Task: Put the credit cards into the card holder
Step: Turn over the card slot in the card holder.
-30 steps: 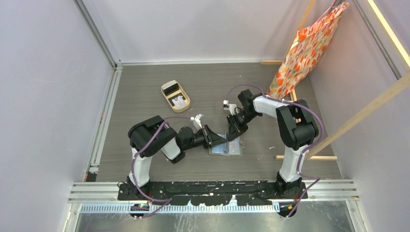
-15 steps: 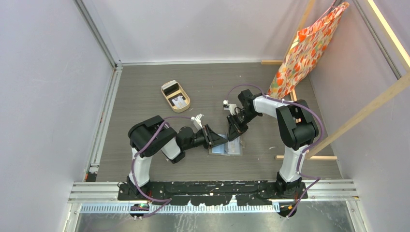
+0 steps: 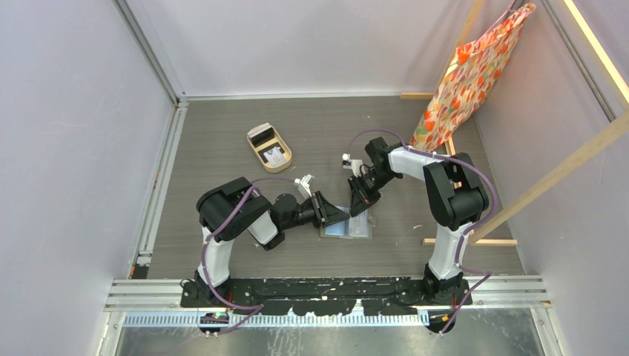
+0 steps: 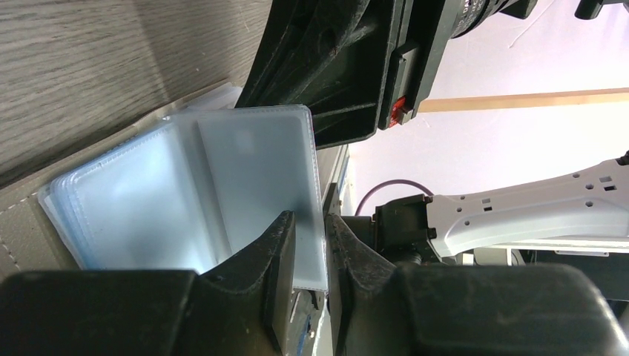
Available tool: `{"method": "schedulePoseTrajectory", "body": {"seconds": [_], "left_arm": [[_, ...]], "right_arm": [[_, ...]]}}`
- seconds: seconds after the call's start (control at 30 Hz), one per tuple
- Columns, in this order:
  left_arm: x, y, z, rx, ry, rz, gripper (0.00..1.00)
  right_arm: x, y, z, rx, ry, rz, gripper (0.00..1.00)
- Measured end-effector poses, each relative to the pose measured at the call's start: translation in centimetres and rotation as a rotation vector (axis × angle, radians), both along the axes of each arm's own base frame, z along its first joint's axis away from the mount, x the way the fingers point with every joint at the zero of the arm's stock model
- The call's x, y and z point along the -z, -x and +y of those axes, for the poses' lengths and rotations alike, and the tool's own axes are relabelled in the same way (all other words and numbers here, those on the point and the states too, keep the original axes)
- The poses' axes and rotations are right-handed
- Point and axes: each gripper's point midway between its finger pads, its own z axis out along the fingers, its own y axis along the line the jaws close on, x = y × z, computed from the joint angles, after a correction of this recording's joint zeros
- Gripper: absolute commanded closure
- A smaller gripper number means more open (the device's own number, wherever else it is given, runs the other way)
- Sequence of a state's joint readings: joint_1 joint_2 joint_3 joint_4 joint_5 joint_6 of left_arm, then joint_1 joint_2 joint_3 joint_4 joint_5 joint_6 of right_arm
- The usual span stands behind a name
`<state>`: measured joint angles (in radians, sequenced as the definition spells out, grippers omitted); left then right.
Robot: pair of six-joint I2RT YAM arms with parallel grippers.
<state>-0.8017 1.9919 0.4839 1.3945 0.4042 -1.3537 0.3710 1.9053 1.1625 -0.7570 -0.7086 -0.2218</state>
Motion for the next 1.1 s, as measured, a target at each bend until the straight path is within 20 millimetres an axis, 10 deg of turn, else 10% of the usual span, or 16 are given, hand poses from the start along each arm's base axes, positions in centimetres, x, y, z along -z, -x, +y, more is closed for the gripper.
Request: {"method": "schedulePoseTrajectory", "body": {"seconds": [0.8,1.1], "left_arm": [[1.4,-0.2,0.2,-0.017,-0.019,0.045,1.0],[1.5,-0.4,0.2,-0.025,-0.02,0.043,1.0]], "right_arm": [[-0.2,-0.1,-0.6,-0.001,0.002,0.002,0.78],[-3.5,-1.6,-2.9,-0.002,0.029,-0.167,0.73]]}}
